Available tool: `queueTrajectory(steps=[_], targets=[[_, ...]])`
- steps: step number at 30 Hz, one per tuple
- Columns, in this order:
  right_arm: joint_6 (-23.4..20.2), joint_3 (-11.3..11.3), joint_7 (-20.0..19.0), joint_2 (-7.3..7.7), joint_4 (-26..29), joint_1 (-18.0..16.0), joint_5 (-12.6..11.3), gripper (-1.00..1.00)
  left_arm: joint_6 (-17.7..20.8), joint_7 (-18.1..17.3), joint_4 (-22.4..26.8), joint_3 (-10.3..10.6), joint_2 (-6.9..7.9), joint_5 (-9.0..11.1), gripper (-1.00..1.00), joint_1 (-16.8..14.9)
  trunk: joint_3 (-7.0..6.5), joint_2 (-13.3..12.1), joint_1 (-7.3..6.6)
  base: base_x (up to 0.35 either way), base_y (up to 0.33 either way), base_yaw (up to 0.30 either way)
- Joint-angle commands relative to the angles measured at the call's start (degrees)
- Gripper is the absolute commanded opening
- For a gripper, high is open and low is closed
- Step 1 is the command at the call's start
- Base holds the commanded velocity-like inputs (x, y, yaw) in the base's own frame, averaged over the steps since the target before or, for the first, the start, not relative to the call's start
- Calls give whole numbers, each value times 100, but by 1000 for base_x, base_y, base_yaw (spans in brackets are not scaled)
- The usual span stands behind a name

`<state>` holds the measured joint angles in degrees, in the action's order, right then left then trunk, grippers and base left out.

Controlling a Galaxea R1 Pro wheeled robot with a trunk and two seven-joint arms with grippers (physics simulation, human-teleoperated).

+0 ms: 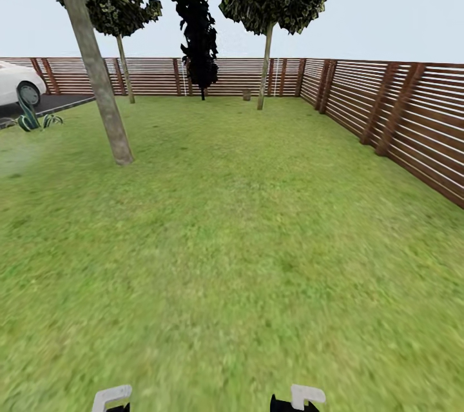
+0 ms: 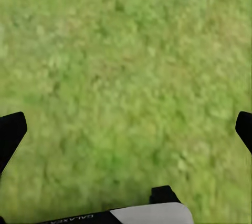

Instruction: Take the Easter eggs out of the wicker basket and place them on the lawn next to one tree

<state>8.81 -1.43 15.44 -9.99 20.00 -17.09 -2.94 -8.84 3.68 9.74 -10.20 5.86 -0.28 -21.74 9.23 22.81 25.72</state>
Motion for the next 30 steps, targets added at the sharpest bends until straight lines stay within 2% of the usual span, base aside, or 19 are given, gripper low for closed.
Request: queueTrajectory(steps=[1,30], targets=[[24,-17,21,0,-4,-5,-31,100,-21,4,-7,-17,1,-3,100,-6,11,11,6,322,0,0],[33,-16,20,0,-4,-4,-31,100,-21,2,-7,-17,-5,-7,100,-6,11,11,6,322,0,0]])
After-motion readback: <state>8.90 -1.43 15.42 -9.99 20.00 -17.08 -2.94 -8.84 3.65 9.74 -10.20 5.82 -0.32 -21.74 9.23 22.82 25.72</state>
